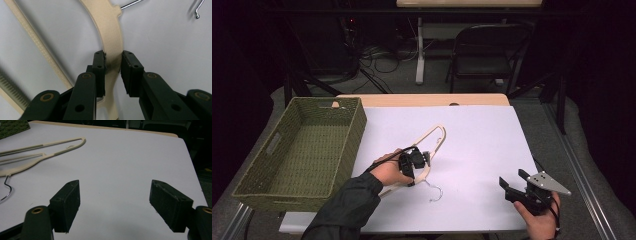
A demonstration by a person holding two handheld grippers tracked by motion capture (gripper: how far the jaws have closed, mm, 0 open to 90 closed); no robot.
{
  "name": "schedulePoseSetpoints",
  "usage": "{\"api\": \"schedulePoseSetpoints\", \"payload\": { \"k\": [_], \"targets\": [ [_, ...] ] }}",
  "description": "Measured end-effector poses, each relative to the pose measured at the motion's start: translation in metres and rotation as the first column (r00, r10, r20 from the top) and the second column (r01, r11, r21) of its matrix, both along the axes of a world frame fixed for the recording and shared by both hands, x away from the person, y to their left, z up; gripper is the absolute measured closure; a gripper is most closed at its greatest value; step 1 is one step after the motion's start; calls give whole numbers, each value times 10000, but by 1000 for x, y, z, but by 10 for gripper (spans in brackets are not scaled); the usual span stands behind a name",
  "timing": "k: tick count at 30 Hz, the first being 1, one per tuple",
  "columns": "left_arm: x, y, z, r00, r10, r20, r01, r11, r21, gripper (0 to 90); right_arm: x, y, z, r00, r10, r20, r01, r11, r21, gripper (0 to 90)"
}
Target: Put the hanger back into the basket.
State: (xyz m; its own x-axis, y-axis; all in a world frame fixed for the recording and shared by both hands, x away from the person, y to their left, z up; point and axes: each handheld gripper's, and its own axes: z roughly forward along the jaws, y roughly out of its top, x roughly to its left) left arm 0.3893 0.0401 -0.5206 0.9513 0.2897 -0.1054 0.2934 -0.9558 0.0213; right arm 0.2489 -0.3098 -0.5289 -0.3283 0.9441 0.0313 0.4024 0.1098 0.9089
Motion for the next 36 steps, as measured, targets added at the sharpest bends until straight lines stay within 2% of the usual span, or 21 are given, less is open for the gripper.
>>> {"api": "schedulePoseSetpoints", "payload": {
  "k": [3,10,21,26,29,33,36],
  "targets": [
    [0,0,-1,9999,61,105,-61,10000,13,745,1,1,-1,10000,-25,92,25,10000,57,246],
    [-2,-2,2,9995,162,274,-166,9998,134,746,0,1,0,10000,25,-26,-25,9999,-105,246],
    [0,0,10,9971,689,307,-696,9974,205,747,0,1,0,10000,-18,-45,17,10000,-29,246],
    [2,1,19,9923,1173,390,-1182,9927,240,746,0,1,0,10000,-34,-18,34,10000,-7,246],
    [4,3,26,9857,1616,478,-1627,9865,200,746,1,1,-1,10000,-53,66,53,10000,46,246],
    [6,3,29,9813,1858,493,-1874,9818,294,746,1,1,-1,10000,-35,72,35,10000,62,246],
    [6,1,30,9817,1848,453,-1867,9815,413,746,1,1,-1,10000,-38,51,38,10000,81,246]
  ]
}}
